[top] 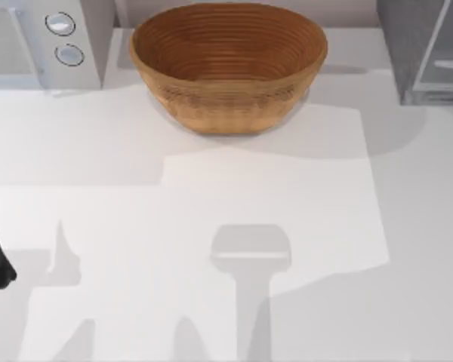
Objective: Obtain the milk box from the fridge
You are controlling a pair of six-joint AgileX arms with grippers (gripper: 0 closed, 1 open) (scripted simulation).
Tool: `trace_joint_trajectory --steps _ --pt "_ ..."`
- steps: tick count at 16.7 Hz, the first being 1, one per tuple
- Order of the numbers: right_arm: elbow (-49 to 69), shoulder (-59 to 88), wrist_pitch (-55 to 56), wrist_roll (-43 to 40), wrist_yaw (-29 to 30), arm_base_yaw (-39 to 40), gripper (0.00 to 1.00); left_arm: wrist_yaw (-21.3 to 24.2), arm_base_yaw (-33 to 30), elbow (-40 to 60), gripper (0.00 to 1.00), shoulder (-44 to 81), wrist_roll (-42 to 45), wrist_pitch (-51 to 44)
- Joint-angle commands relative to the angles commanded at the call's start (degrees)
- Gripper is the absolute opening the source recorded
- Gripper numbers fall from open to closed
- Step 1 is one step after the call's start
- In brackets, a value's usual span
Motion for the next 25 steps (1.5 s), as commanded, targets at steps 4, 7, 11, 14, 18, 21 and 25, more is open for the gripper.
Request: trace_joint_trajectory --steps 4,7,11,14,18,21,25 --pt "7.4 2.9 -4.6 0.0 1.0 1.0 1.00 0.0 0.0 0.0 1.00 0.0 0.0 0.0" --pt "7.9 3.1 -4.9 0.0 1.1 1.0 1.00 0.0 0.0 0.0 1.00 0.0 0.0 0.0" --pt "7.9 3.1 -4.9 0.0 1.1 1.0 0.77 0.0 0.0 0.0 1.00 0.0 0.0 0.0" --pt "7.9 3.1 -4.9 0.0 1.1 1.0 0.55 0.0 0.0 0.0 1.00 0.0 0.0 0.0" --pt "7.9 3.1 -4.9 0.0 1.1 1.0 0.25 0.0 0.0 0.0 1.00 0.0 0.0 0.0" --pt "7.9 3.1 -4.9 0.0 1.1 1.0 0.02 0.0 0.0 0.0 1.00 0.0 0.0 0.0" --pt "7.9 3.1 -4.9 0.0 1.1 1.0 0.00 0.0 0.0 0.0 1.00 0.0 0.0 0.0"
